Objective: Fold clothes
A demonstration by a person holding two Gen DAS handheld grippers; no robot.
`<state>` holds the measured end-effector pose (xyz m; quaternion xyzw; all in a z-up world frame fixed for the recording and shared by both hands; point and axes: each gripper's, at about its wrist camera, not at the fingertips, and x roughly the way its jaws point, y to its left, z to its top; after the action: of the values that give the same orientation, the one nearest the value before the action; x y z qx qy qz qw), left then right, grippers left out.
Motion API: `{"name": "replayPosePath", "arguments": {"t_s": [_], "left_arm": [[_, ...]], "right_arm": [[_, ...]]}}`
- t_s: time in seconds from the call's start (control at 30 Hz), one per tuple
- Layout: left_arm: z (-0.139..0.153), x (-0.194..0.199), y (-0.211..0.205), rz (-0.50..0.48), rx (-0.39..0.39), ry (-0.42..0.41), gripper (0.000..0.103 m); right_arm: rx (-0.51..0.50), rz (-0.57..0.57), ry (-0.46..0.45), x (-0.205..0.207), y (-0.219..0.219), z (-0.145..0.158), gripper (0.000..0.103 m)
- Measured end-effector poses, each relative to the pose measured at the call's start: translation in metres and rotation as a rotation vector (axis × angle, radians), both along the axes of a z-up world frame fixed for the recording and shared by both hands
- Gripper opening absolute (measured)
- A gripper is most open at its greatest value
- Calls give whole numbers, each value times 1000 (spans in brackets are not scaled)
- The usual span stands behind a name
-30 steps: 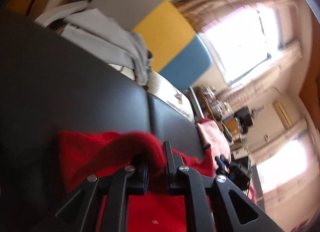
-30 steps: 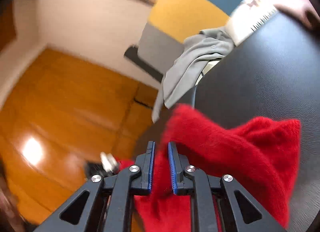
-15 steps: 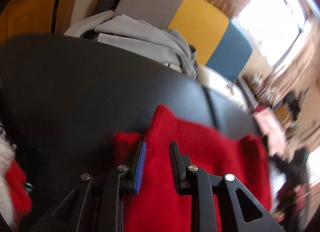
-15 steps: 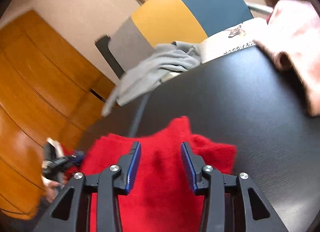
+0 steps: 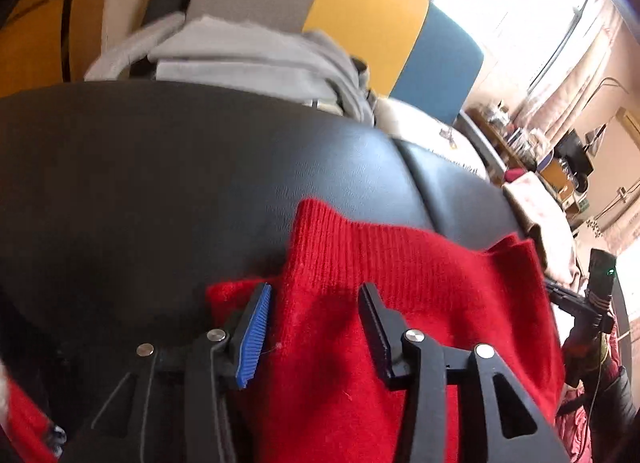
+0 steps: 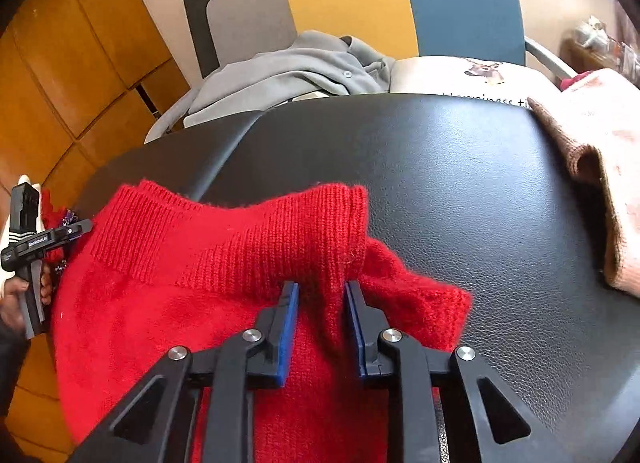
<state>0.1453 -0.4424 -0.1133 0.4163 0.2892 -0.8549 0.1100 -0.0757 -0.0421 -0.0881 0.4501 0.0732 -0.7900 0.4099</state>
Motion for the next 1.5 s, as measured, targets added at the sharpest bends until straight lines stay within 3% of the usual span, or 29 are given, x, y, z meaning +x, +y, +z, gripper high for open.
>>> {"name": "replayPosePath", "arguments": {"t_s": [0.03,0.07,0.17,0.3,0.37,0.5,0.6,0.63,0.73,0.87,1.0,1.07,1.1,1.13,1.23,1.3,1.37,1.43,1.5], "left_arm": [[-3,-2,-1,-6,24,-16,28],[-1,0,0,9,7,-19,4],[22,18,3,34,-6,38,5],[36,42,2,90,-104,5,5],[31,46,2,98,-130,-41,5],[19,39,4,116,-96,-51,7],[10,34,5,129,-71,-59,8],[7,32,6,133,-63,-61,9],[7,31,6,131,-54,-59,9],[8,34,8,132,-48,-54,11],[14,37,14,122,-46,-18,12],[20,40,17,105,-51,16,12],[24,41,18,99,-55,31,12],[28,42,19,94,-60,46,12],[34,36,15,114,-99,36,12],[28,26,9,125,-118,-13,12],[16,16,5,128,-137,-88,10],[4,14,5,135,-114,-114,10],[7,26,6,150,-68,-39,14]], "right_arm": [[5,0,4,0,0,0,24],[11,-1,10,0,0,0,23],[30,-21,50,5,6,7,11],[33,-80,118,8,26,23,10],[35,-123,103,0,35,21,8],[6,-154,38,-9,40,5,9],[-134,-134,-5,-6,47,13,10],[-156,-120,-16,-6,47,16,18],[-207,-68,-28,-7,41,24,74],[-148,20,-18,-6,15,20,76],[-18,45,-52,-8,-9,5,77],[-2,52,-68,-5,-10,8,63],[-1,48,-70,-3,-8,12,16],[19,32,-47,-1,-5,17,8],[124,-14,126,14,1,34,8],[187,-52,175,12,2,29,8],[187,-72,115,5,5,12,8],[147,-92,72,-1,8,2,10],[104,-114,60,-5,11,-2,13]]}}
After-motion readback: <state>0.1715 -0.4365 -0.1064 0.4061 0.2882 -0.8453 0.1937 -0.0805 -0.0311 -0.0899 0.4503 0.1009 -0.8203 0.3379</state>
